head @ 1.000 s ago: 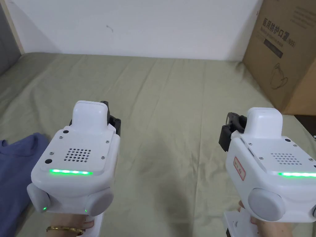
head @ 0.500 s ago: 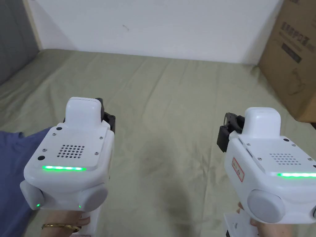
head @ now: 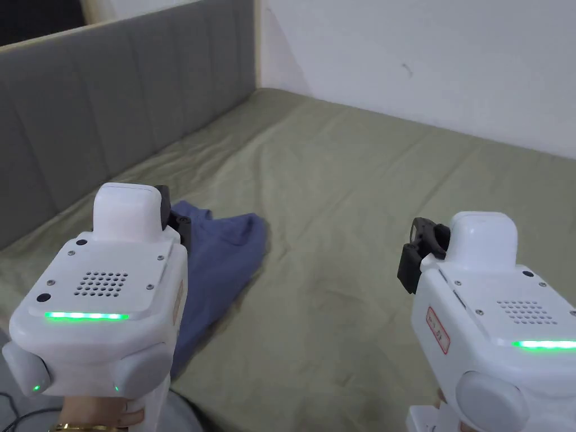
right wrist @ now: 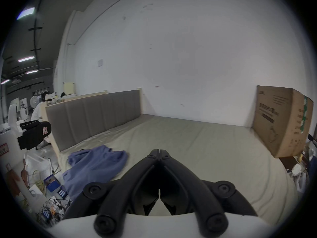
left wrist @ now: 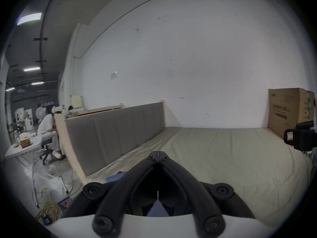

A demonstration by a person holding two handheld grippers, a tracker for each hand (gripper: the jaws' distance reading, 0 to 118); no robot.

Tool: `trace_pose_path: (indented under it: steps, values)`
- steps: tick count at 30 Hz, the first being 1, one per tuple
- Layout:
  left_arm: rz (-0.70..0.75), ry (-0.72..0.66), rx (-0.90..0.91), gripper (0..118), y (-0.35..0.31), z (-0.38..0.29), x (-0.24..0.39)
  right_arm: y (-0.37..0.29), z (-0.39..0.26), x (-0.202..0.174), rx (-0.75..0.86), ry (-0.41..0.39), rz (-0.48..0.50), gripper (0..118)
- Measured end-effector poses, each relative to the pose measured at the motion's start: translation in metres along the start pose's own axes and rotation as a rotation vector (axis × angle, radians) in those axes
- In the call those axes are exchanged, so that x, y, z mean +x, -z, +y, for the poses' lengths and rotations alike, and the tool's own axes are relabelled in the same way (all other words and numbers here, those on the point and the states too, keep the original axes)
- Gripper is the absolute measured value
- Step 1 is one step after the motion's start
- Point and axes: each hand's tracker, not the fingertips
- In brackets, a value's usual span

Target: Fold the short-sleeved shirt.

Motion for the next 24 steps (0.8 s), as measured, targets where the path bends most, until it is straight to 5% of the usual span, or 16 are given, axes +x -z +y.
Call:
trace_pose_path:
  steps: [18, 19, 20, 23, 24]
  values:
    - [0.046, -0.001, -0.092, 6, 0.0, -0.013, -0.026, 0.013, -0.002, -0.037, -0.007, -0.037, 0.124, 0]
    - [0.022, 0.001, -0.125, 11, 0.009, -0.012, -0.028, 0.014, -0.002, -0.037, -0.009, -0.035, 0.125, 0]
    - [-0.002, -0.006, -0.16, 33, 0.017, -0.012, -0.03, 0.014, -0.002, -0.036, -0.012, -0.034, 0.125, 0]
    - [-0.076, -0.043, -0.344, 118, 0.06, -0.01, -0.034, 0.016, -0.001, -0.033, -0.02, -0.037, 0.123, 0]
    - [-0.144, -0.078, -0.307, 116, 0.069, -0.011, -0.035, 0.016, 0.0, -0.031, -0.023, -0.039, 0.123, 0]
